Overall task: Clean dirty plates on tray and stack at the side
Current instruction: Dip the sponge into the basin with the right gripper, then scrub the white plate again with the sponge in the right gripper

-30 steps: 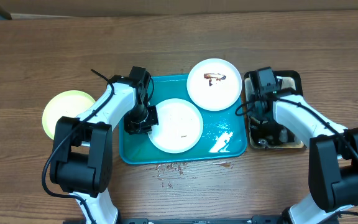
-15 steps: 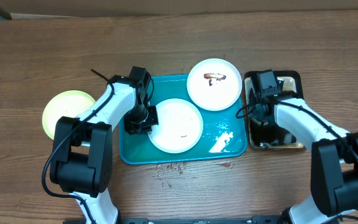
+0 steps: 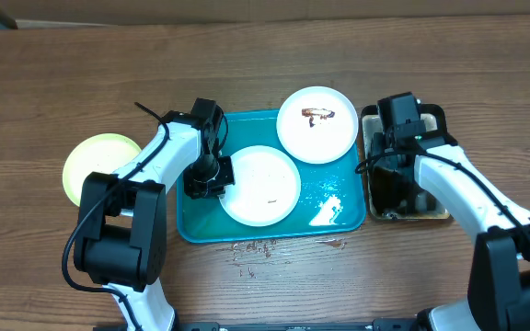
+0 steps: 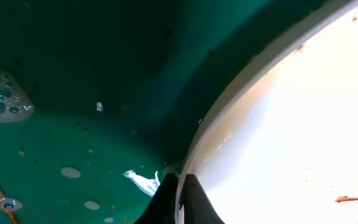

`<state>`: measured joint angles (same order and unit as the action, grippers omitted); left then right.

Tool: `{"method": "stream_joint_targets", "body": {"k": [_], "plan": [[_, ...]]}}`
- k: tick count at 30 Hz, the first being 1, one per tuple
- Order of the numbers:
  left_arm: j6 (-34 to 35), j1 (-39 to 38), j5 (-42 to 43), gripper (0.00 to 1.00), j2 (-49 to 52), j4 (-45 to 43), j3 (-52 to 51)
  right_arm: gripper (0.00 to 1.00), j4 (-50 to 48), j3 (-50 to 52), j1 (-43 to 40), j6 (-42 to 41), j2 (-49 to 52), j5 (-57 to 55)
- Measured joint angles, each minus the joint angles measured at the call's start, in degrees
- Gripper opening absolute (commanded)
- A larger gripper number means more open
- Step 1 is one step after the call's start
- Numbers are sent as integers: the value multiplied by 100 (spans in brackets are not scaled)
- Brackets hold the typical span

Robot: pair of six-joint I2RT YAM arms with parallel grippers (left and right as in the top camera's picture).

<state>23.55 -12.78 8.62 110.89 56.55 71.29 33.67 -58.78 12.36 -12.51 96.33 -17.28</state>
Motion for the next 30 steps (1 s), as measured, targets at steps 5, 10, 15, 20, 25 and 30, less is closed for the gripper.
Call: {"method": "stream_joint_targets", "body": {"k": [5,10,15,20,25,30], "plan": [[0,0,2,4,0,0,0,4,-516,380,0,42,520,28],[0,0,2,4,0,2,0,4,-616,389,0,55,605,-24],[0,0,2,4,0,7,0,4,-337,249,0,57,599,37],[0,0,2,4,0,20,0,4,234,35,-50,55,363,251],[0,0,2,4,0,22,0,4,527,-247,-227,59,-136,391],[0,0,4,4,0,22,0,4,573,-251,-363,57,-214,400]]}}
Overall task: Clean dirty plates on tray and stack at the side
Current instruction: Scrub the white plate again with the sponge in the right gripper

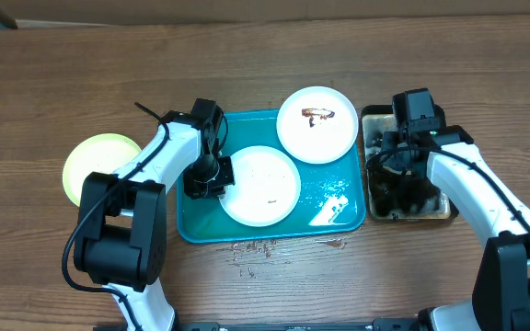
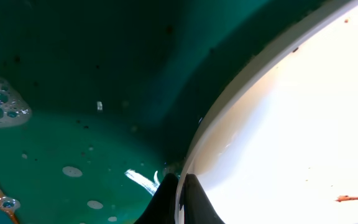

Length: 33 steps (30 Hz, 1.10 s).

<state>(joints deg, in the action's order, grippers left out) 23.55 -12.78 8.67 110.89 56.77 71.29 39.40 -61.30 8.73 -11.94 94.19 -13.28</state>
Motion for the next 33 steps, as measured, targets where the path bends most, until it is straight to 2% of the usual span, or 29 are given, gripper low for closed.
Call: {"method": "stream_joint_targets", "body": {"k": [8,16,26,33], "plan": [[0,0,0,4,0,0,0,4,-673,564,-11,0,227,114],[0,0,-2,4,0,0,0,4,-782,667,-13,-2,533,238],[0,0,0,4,0,2,0,4,240,105,-11,0,525,824],[0,0,0,4,0,2,0,4,586,-577,-13,-2,170,717]]}}
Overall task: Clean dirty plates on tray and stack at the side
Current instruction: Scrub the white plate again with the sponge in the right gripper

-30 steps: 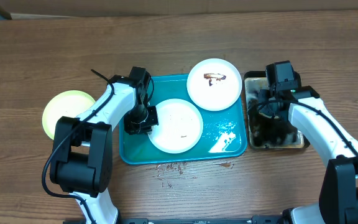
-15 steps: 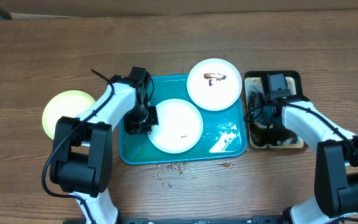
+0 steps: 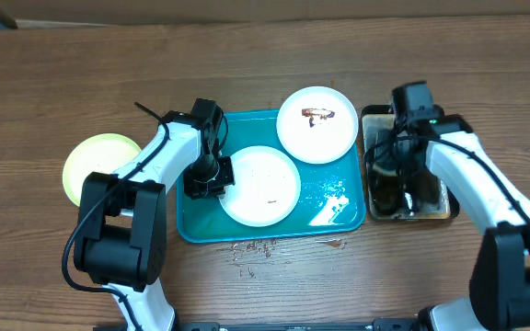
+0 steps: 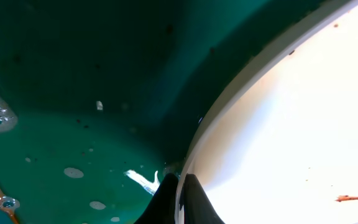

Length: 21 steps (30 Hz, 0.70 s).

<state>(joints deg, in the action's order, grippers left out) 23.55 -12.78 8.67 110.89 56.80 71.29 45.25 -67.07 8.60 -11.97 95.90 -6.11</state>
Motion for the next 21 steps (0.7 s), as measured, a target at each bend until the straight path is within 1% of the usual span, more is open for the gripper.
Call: {"method": "stream_joint_targets", "body": {"k": [6,16,19,21], "plan": [[0,0,0,4,0,0,0,4,229,-52,2,-2,-61,-197],[0,0,7,4,0,0,0,4,258,-52,0,0,-76,-219],[0,2,9,4,0,-2,0,4,269,-52,0,155,-166,210],[0,2,11,4,0,-2,0,4,280,-52,11,372,-284,796]]}}
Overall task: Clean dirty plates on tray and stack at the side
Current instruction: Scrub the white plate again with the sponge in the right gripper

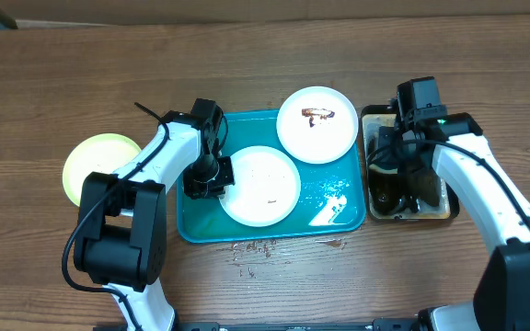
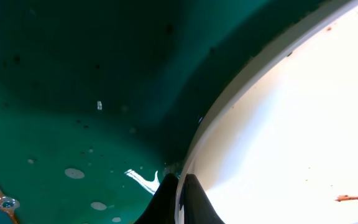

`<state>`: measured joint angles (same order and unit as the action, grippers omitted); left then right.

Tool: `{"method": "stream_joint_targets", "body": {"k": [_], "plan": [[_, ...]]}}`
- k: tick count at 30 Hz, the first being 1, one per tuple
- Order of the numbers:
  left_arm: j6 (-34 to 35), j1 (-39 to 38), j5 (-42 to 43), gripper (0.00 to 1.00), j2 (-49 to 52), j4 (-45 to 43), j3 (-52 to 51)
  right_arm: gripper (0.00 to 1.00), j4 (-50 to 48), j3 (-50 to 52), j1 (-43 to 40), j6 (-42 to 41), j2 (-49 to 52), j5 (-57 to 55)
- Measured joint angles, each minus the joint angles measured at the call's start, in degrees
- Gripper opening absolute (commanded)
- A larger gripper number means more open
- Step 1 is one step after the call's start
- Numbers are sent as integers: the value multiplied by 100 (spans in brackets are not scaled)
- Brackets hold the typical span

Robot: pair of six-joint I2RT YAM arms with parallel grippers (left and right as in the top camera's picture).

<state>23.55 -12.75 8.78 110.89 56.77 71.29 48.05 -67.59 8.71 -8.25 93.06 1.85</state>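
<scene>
Two white plates lie on the wet teal tray (image 1: 334,210). The near plate (image 1: 263,184) carries small specks; the far plate (image 1: 317,123) has a brown smear. My left gripper (image 1: 215,176) is shut on the near plate's left rim; in the left wrist view its gripper (image 2: 180,186) pinches the white rim of the plate (image 2: 291,124) over the soapy tray floor (image 2: 73,93). My right gripper (image 1: 410,175) reaches down into the dark tub (image 1: 408,213) right of the tray; its fingers are hidden there.
A yellow-green plate (image 1: 95,165) sits on the wooden table left of the tray. Brown spill marks (image 1: 260,246) lie on the table just in front of the tray's near edge. Foam bubbles float on the tray floor.
My right arm has shifted slightly to the right over the tub. The left gripper and the plate it holds have not moved. Foam at the left edge of the wrist view has drifted further out.
My left gripper stayed shut on the near plate's rim through every moment, plate flat on the tray. My right arm was over the tub throughout, shifting a little within it from moment to moment. Foam in the tray drifted leftward.
</scene>
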Motion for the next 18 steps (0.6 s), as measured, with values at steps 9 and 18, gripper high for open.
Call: {"method": "stream_joint_targets", "body": {"k": [9,18], "plan": [[0,0,0,4,0,0,0,4,-319,0,1023,507,-205,1969],[0,0,0,4,0,0,0,4,-1117,0,2459,-107,-129,1808]]}}
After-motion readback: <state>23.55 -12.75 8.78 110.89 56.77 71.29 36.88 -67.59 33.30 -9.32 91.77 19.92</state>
